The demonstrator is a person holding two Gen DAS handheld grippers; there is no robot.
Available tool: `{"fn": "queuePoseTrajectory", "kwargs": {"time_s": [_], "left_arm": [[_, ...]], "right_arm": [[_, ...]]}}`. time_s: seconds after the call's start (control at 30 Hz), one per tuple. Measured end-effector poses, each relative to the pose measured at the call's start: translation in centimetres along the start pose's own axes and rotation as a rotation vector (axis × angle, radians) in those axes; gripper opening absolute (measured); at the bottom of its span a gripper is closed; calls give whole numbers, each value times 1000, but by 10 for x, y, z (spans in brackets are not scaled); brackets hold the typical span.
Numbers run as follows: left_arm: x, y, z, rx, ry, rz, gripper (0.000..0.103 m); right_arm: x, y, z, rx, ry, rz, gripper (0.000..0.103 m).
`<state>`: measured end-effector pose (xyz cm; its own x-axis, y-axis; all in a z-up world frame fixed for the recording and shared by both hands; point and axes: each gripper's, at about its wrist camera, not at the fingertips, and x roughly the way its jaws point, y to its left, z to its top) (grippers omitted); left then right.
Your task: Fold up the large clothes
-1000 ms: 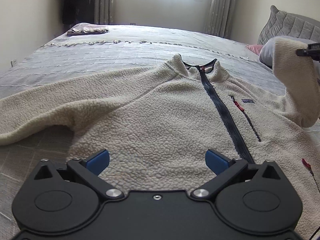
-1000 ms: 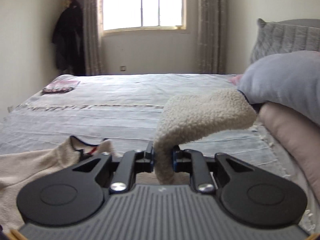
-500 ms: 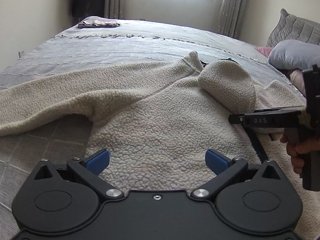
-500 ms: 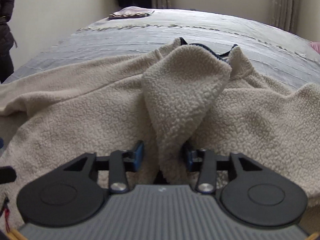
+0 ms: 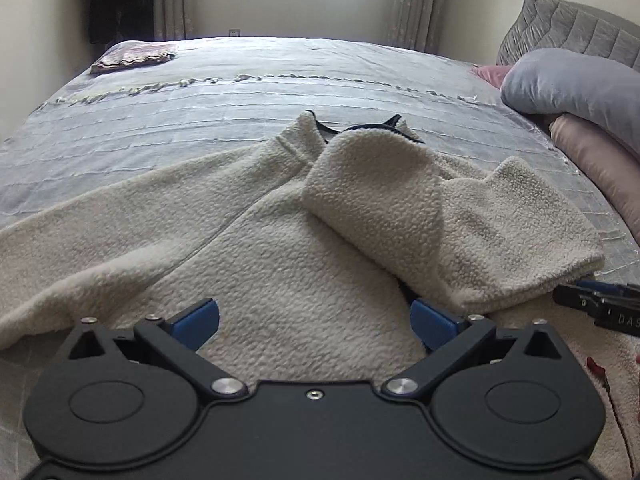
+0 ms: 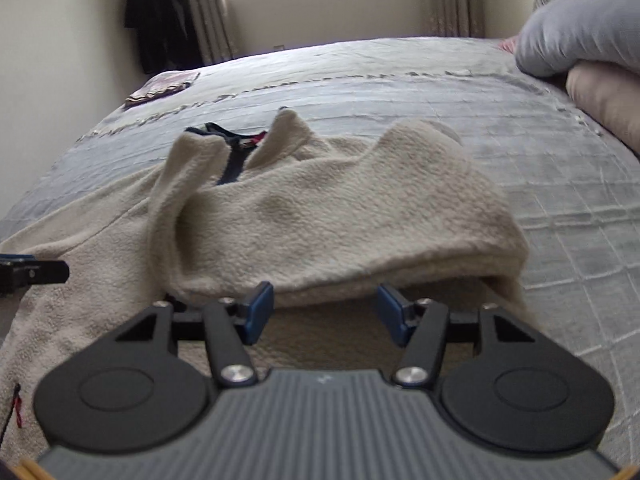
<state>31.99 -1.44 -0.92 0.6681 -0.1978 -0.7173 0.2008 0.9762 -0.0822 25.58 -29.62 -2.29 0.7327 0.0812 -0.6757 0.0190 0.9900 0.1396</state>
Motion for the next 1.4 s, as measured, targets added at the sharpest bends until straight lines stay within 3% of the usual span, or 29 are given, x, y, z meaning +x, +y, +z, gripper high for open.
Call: {"fn": "queuePoseTrajectory", "kwargs": {"time_s": [0.13,0.23,0.27,0.3,0.33,0.4,0.5,0.6,0.67,0.77,0.83,1.0,1.1,1.13,1.2,1.23,1.33,1.4], "left_arm": [[35,-41,23,28,8,10,101],[59,-62,36,39,-38,42,100],[65,-64,38,42,-55,64,94],[71,-65,40,46,-64,94,82],[74,-61,40,46,-60,110,79],[70,-44,39,5,-75,115,62],[52,-11,27,-50,-60,110,60],[31,20,2,-24,-23,126,60],[21,43,-17,4,33,92,61],[7,75,-39,19,72,-25,66],[-2,95,-40,-21,29,-67,76],[14,116,-7,-217,-36,-192,77],[45,102,11,-233,-4,-181,73],[54,97,14,-234,6,-158,66],[64,87,19,-220,8,-116,11],[58,86,20,-227,-30,-91,11],[12,87,16,-269,-242,-107,7],[-13,90,11,-248,-358,-54,6]], "right_arm": [[11,-17,-14,7,55,-52,57],[14,-25,-24,6,74,-41,57],[14,-27,-25,8,71,-34,57],[14,-28,-26,12,69,-27,57],[14,-29,-27,14,69,-21,57],[12,-30,-28,7,69,-14,59],[13,-29,-29,-6,69,-6,60],[11,-29,-30,-16,75,-3,63],[10,-29,-31,-27,95,9,72],[4,-22,-30,-71,154,35,89],[-3,-18,-29,-95,172,42,90],[-26,-28,-10,-39,165,84,90],[-40,-36,7,-22,132,93,91],[-42,-39,13,-18,121,91,91],[-46,-47,26,-14,93,72,92],[-46,-52,32,-14,78,58,93],[-40,-71,48,-7,40,23,93],[-25,-86,59,22,35,3,94]]}}
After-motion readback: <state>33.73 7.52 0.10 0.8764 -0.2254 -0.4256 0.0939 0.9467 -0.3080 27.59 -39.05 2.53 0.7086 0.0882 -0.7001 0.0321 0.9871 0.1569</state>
